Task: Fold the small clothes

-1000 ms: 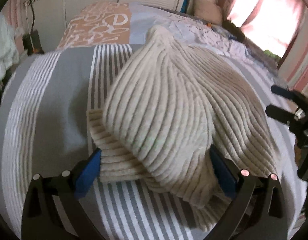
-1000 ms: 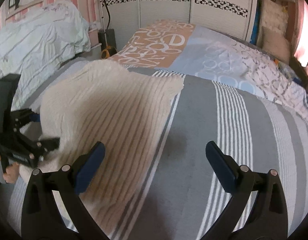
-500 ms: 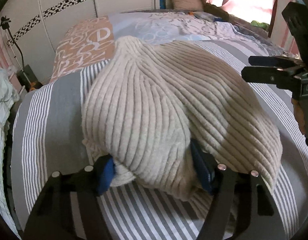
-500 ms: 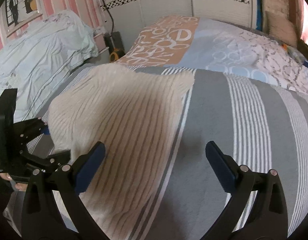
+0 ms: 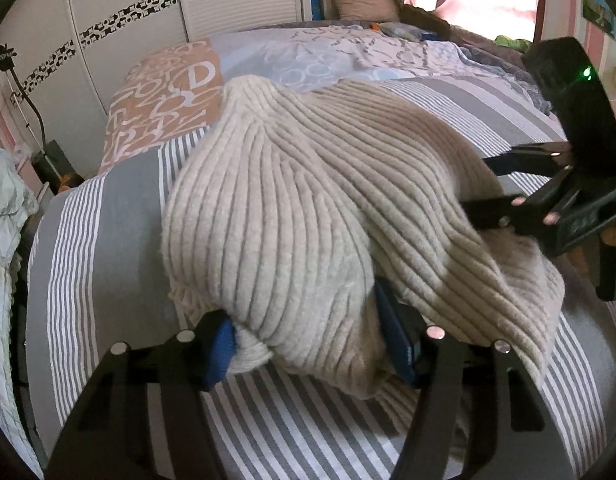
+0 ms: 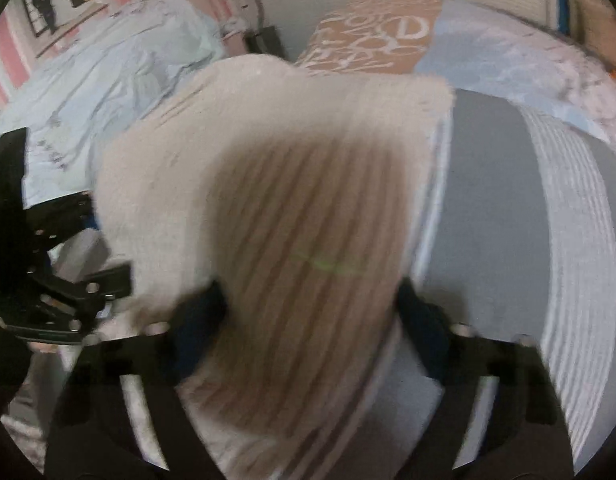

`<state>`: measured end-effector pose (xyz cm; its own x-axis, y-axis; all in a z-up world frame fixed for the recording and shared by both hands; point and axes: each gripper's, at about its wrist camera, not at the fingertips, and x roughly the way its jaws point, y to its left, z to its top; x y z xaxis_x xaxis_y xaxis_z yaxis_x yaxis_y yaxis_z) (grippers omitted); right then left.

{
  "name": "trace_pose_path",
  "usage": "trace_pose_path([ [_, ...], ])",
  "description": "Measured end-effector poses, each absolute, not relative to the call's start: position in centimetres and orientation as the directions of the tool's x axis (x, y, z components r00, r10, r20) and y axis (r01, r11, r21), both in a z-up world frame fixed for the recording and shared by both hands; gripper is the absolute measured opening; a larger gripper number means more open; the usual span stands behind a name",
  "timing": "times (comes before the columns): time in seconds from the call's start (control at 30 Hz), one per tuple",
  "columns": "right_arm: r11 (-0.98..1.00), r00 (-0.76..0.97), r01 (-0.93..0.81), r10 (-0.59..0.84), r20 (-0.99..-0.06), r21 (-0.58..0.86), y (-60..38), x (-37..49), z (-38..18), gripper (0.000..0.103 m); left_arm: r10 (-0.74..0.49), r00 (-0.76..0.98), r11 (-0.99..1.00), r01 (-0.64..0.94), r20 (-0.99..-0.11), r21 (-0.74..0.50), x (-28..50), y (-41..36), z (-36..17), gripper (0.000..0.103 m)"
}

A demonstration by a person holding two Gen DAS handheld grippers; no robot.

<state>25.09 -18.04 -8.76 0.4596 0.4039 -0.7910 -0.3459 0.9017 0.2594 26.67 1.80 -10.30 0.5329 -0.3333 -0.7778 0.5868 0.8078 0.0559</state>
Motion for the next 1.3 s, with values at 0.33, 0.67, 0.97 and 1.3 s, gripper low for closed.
trace_pose_path([
  [0.33, 0.897, 0.489, -0.422, 0.347, -0.8, 0.13, -17.0, 24.4, -7.4, 0.049, -0.392, 0.482, 0.793, 0.609, -0.783, -0.022, 27.6, 2.8, -9.9, 0.052],
  [0.67, 0.886, 0.525, -0.419, 0.416, -0.742, 0.2, -18.1, 24.0, -6.1, 0.04, -0.454, 0.443, 0.808, 0.571, -0.774, -0.147, 28.2, 3.8, -8.7, 0.036],
  [0.97, 0.875, 0.507, -0.446, 0.419, -0.753, 0.186, -17.9, 24.0, -5.1, 0.04, -0.477, 0.448, 0.819, 0.539, -0.756, -0.197, 27.9, 4.4, -6.9, 0.033],
  [1.3, 0.884, 0.491, -0.419, 0.412, -0.767, 0.207, -18.1, 23.9, -6.3, 0.042, -0.441, 0.419, 0.859, 0.453, -0.793, -0.238, 29.2, 5.9, -11.1, 0.101],
])
